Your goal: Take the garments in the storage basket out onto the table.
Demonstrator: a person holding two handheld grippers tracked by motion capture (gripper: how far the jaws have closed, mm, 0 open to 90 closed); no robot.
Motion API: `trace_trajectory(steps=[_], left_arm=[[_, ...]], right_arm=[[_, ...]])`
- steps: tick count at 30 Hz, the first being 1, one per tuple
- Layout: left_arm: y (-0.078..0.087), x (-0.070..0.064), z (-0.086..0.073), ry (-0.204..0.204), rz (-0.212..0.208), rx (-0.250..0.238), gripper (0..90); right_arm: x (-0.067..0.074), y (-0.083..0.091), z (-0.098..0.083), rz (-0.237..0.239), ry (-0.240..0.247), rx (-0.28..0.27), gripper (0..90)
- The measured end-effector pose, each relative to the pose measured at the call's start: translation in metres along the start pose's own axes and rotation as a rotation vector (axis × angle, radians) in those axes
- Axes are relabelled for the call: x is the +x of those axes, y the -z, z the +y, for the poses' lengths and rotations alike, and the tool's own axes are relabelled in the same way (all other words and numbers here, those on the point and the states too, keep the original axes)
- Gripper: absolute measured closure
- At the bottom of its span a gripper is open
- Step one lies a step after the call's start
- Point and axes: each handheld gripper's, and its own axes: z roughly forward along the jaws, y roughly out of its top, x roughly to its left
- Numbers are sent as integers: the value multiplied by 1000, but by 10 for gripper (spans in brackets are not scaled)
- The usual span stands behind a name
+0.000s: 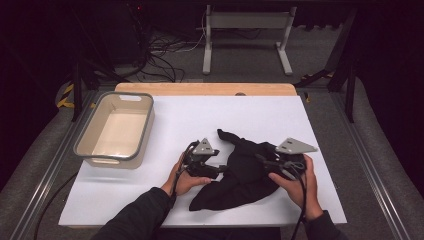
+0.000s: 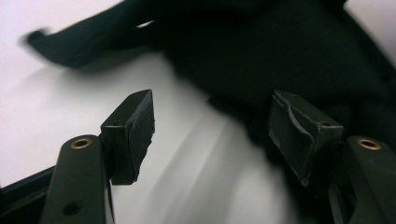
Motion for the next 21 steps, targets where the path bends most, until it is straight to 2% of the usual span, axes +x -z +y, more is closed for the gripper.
trace_trajectory(steps=[1, 3, 5, 9, 10, 11, 14, 16, 18, 21], left_arm=[[-4, -2, 2, -11, 5, 14, 349], [-11, -4, 4, -13, -17, 25, 370], [-16, -5, 5, -24, -3, 50, 386], [-25, -9, 8, -49, 0, 98, 472], [-27, -10, 9, -50, 4, 113, 507], [-28, -10, 9, -50, 2, 113, 551], [-32, -9, 11, -37, -4, 134, 672], [-33, -9, 12, -37, -8, 139, 766], [-33, -9, 13, -42, 2, 138, 819], [-27, -8, 13, -45, 21, 120, 837]], right_arm=[[-1, -12, 4, 19, 7, 48, 416], [-5, -31, 6, 52, -4, 85, 409], [-9, -40, 6, 29, 17, 123, 393], [-20, -44, 0, 60, -18, 140, 633], [-21, -42, -1, 64, -16, 142, 761], [-21, -38, -2, 63, -5, 128, 814], [-21, -29, -2, 25, 8, 99, 839], [-25, -19, -2, -2, -23, 51, 841], [-29, -10, -2, -38, -46, 5, 841], [-35, 1, -2, -71, -94, -56, 840]])
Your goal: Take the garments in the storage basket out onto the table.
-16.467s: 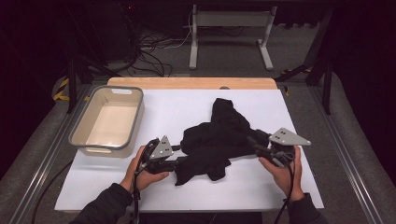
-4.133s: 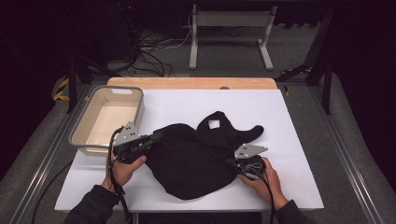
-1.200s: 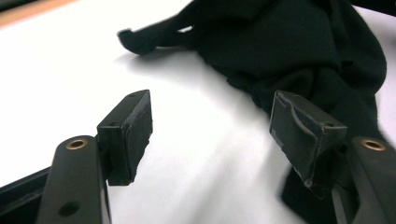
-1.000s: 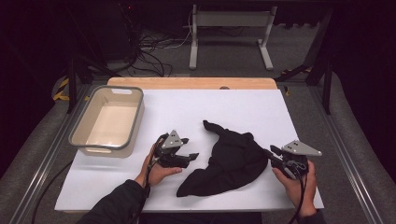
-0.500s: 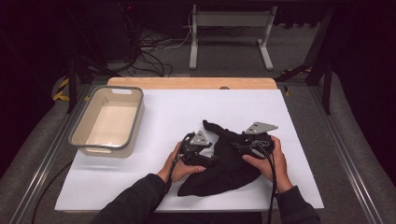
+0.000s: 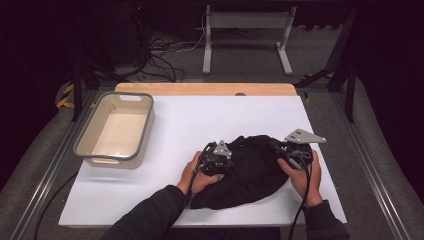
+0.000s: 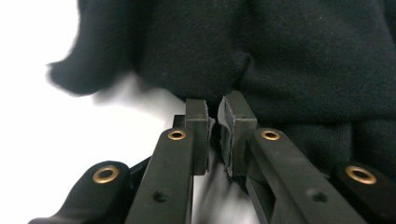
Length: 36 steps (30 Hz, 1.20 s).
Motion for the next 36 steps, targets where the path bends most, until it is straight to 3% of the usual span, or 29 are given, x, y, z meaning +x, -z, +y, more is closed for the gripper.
trace_trajectory(steps=[2, 5, 10, 14, 16, 18, 22, 27, 29, 30, 36], left_arm=[[10, 3, 0, 8, 19, -32, 844], [32, 6, 2, -20, 88, -70, 849], [80, 15, 3, -37, 193, -135, 850], [121, 24, -1, -41, 278, -163, 849], [139, 31, -5, -16, 292, -185, 848], [151, 35, -8, -19, 338, -197, 848], [175, 42, -11, 16, 372, -255, 862], [181, 47, -16, 36, 371, -266, 862], [177, 47, -17, 31, 368, -259, 861], [176, 47, -18, 35, 360, -261, 861], [174, 42, -19, 18, 360, -263, 859]], right_arm=[[-3, 5, 1, -14, -24, -39, 840], [-7, 9, 5, -37, -49, -101, 841], [-12, 9, 21, -51, -77, -185, 840], [-15, -7, 36, -31, -82, -204, 840], [-16, -18, 43, -23, -83, -202, 840], [-19, -31, 50, 6, -111, -196, 839], [-22, -51, 59, 1, -122, -183, 837], [-27, -71, 66, -45, -101, -128, 802], [-27, -74, 66, -73, -82, -105, 729], [-27, -73, 65, -80, -92, -96, 672], [-29, -57, 54, -127, -103, -75, 535]])
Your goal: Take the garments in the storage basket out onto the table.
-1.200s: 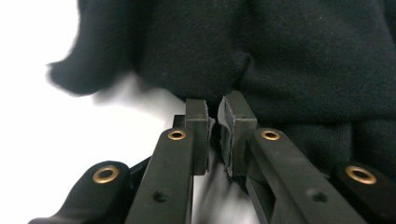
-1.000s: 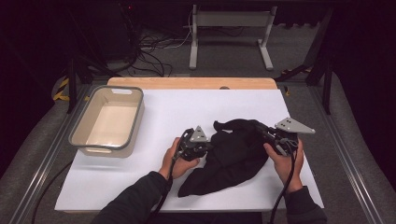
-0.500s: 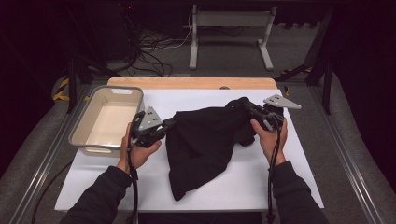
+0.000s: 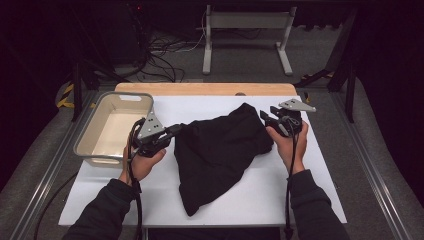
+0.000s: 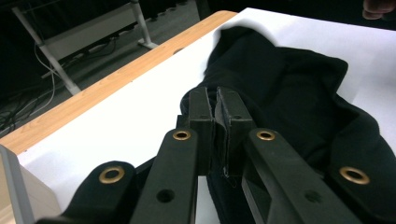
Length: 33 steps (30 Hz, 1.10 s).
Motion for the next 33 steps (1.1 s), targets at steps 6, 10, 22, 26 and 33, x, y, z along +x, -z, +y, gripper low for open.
trace_trajectory(steps=[6, 10, 22, 26, 33], left_arm=[[3, -4, -2, -16, 3, -2, 860], [3, -9, -7, -34, 15, 5, 860], [8, -9, -20, -30, 12, 0, 862], [8, -9, -19, -34, 9, -1, 863], [7, -9, -21, -35, 11, 8, 863]], right_arm=[[18, 26, -28, 135, 25, 33, 526], [49, 37, -54, 277, 82, 113, 527], [115, 40, -81, 437, 223, 190, 512], [133, 36, -75, 478, 287, 167, 507], [167, 16, -68, 608, 308, 181, 467]])
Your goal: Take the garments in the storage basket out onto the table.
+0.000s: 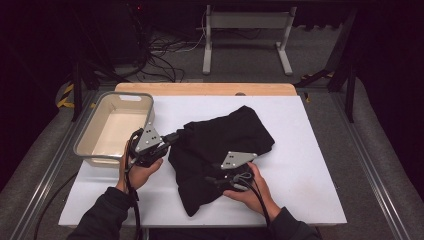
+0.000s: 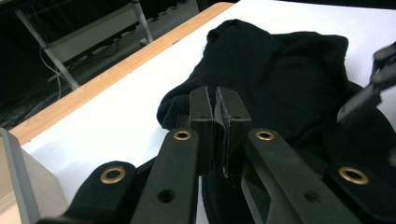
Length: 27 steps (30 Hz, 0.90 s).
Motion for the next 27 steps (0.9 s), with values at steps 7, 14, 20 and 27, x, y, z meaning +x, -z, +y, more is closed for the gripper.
trace_trajectory(steps=[7, 14, 20, 27], left_arm=[[0, -1, -2, -8, -3, 7, 864], [1, -1, -2, -13, 4, 8, 864], [5, 2, -3, -9, 14, 1, 866], [8, 2, -3, -4, 14, -4, 867]], right_arm=[[2, -28, 2, 26, 46, 107, 528], [6, -24, 0, 17, 98, 125, 860], [5, 3, 0, -7, 96, 67, 900], [-2, 21, 2, -38, 59, -7, 773]])
